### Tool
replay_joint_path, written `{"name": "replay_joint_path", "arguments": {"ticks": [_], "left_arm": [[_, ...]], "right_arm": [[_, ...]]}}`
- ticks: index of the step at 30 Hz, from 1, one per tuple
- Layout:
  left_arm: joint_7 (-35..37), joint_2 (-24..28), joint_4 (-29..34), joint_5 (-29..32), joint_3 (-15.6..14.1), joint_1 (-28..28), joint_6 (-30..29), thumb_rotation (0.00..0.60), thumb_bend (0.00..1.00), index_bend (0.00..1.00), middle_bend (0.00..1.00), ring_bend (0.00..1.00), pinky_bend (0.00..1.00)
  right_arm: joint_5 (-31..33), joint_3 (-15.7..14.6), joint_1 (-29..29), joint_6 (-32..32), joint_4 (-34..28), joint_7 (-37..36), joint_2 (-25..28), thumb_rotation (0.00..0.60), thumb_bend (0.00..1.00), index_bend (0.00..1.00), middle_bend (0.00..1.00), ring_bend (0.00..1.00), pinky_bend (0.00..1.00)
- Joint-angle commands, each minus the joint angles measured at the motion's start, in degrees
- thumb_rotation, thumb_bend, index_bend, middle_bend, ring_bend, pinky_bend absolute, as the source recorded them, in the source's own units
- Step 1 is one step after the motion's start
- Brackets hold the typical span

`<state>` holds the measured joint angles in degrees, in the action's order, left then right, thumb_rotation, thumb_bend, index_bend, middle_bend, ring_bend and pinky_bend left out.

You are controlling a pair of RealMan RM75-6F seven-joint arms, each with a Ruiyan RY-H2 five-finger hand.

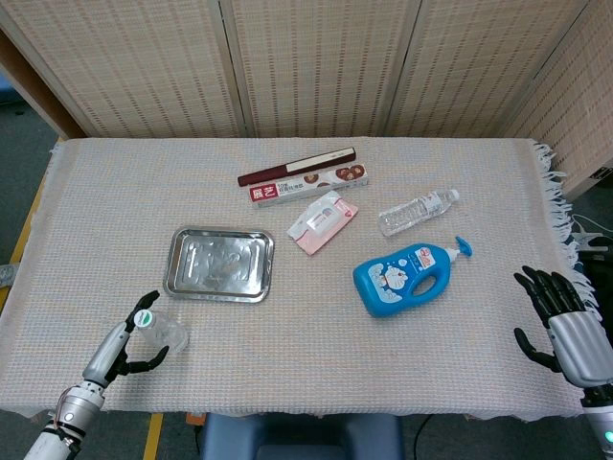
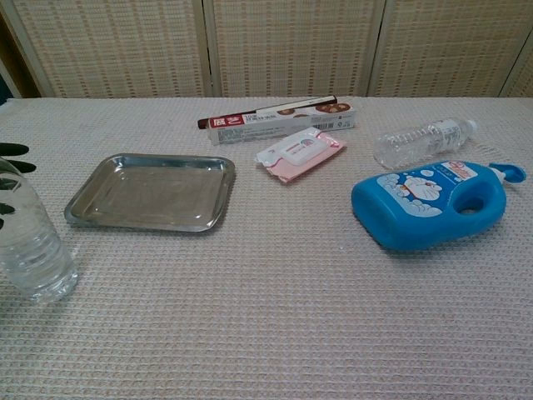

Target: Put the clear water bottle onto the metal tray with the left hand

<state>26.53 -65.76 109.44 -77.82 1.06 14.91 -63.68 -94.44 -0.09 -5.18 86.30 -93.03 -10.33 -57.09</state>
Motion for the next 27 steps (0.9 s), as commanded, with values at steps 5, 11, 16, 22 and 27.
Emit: {"name": "replay_joint_path", "arguments": {"ticks": [5, 11, 16, 22, 27], "left_arm": [[-0.1, -0.8, 0.5, 0.9, 0.2, -0.3, -0.2, 0.6, 0.38, 0.01, 0.1, 0.06, 0.13], [0.3, -1.3, 0.8, 1.9, 0.5, -0.6, -0.5, 0.6, 0.38, 0.19, 0.28, 0.2, 0.19], [-0.5, -2.0, 1.2, 3.6, 0.8, -0.8, -0.7, 0.6, 0.39, 0.34, 0.43, 0.31, 0.24], [-3.1, -2.0, 1.4, 4.6, 1.6, -1.2, -2.3, 0.6, 0.39, 0.38, 0.46, 0.34, 0.25], [-9.3, -1.4, 0.8, 6.4, 3.4, -1.3, -5.6, 0.6, 0.39, 0.4, 0.48, 0.36, 0.26]], "right_arm": [[0.1, 0.0, 0.0, -0.1, -0.2, 0.1, 0.1, 0.6, 0.18, 0.0, 0.0, 0.0, 0.04], [0.2, 0.0, 0.0, -0.1, -0.2, 0.0, 0.1, 0.6, 0.18, 0.0, 0.0, 0.0, 0.04], [0.1, 0.0, 0.0, -0.1, -0.2, -0.1, 0.1, 0.6, 0.18, 0.0, 0.0, 0.0, 0.04], [0.2, 0.0, 0.0, -0.2, -0.2, 0.0, 0.1, 0.6, 0.18, 0.0, 0.0, 0.0, 0.04], [0.4, 0.0, -0.1, -0.4, -0.3, 0.0, 0.2, 0.6, 0.18, 0.0, 0.0, 0.0, 0.04]]}}
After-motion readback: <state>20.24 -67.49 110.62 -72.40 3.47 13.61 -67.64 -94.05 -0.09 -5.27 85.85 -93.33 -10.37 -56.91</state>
